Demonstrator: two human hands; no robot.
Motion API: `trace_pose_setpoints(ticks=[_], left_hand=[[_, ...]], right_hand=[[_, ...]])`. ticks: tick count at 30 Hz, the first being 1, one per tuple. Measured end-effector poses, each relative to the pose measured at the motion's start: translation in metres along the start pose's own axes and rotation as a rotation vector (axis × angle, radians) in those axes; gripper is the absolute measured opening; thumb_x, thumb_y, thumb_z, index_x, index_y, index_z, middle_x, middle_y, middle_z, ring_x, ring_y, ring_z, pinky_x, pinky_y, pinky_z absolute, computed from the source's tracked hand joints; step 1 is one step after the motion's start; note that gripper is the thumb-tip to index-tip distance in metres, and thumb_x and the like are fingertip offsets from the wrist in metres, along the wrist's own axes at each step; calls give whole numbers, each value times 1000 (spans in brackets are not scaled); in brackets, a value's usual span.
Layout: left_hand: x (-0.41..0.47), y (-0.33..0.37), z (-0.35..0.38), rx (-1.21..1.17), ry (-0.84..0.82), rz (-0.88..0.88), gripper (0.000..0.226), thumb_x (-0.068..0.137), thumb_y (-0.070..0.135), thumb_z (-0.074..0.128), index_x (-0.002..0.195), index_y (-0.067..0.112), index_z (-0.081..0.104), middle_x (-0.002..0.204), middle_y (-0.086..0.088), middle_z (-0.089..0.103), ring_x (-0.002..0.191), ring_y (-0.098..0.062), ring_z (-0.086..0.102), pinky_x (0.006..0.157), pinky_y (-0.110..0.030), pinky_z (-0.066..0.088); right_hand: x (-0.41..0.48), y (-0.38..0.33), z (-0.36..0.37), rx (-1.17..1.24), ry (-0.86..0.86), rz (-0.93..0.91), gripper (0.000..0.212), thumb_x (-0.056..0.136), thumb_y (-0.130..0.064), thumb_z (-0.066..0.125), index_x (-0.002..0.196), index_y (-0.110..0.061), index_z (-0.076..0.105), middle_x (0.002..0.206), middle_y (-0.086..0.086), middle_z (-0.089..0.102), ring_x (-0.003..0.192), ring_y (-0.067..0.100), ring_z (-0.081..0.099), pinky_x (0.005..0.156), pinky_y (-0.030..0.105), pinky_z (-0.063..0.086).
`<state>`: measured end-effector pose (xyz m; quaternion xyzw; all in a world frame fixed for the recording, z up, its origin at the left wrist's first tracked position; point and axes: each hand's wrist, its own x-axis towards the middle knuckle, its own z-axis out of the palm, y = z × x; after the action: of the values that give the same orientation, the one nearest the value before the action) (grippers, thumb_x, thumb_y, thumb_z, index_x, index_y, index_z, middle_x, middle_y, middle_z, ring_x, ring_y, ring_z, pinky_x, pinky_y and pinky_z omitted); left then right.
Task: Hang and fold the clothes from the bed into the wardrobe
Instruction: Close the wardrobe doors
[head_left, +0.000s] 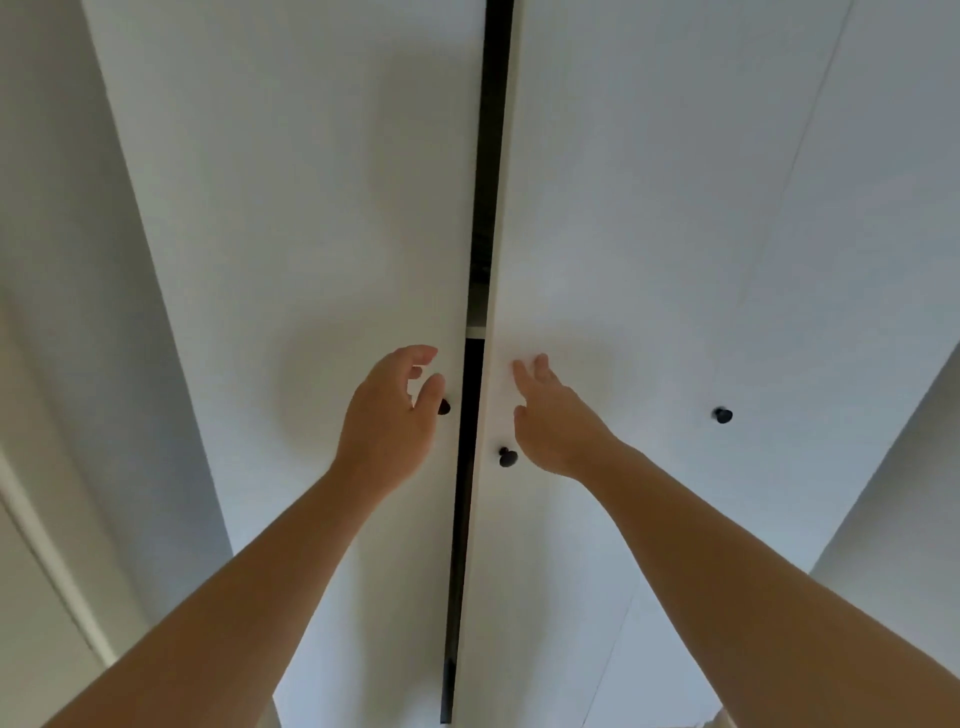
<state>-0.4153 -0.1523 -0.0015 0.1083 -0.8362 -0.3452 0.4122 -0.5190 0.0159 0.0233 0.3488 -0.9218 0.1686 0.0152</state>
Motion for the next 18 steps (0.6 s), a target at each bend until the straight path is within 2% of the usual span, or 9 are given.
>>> trace_pose_setpoints(ticks=[3, 10, 18], left_hand=[[11, -13, -6, 60, -45, 30, 38, 103, 32, 51, 140, 27, 55, 137, 10, 58, 122, -7, 55, 104, -33, 49], [33, -37, -2, 126, -131, 23, 42, 103, 32, 50, 145, 26, 51, 144, 8, 54, 127, -12, 52, 104, -27, 41], [47, -59, 9, 117, -223, 45, 45, 106, 35, 44, 150, 26, 43, 154, 10, 44, 143, -8, 37, 119, -35, 33]], right_hand=[[24, -8, 6, -17, -8, 28, 75, 98, 1, 35, 162, -13, -1, 168, 17, -13, 156, 30, -2, 126, 45, 14], [64, -7, 19, -80, -3, 51, 90, 92, 3, 45, 161, -15, -11, 167, 16, -17, 156, 28, -9, 127, 46, 4], [100, -3, 27, -162, -32, 76, 87, 96, -4, 46, 160, -12, -12, 166, 16, -21, 156, 28, -11, 127, 48, 2]])
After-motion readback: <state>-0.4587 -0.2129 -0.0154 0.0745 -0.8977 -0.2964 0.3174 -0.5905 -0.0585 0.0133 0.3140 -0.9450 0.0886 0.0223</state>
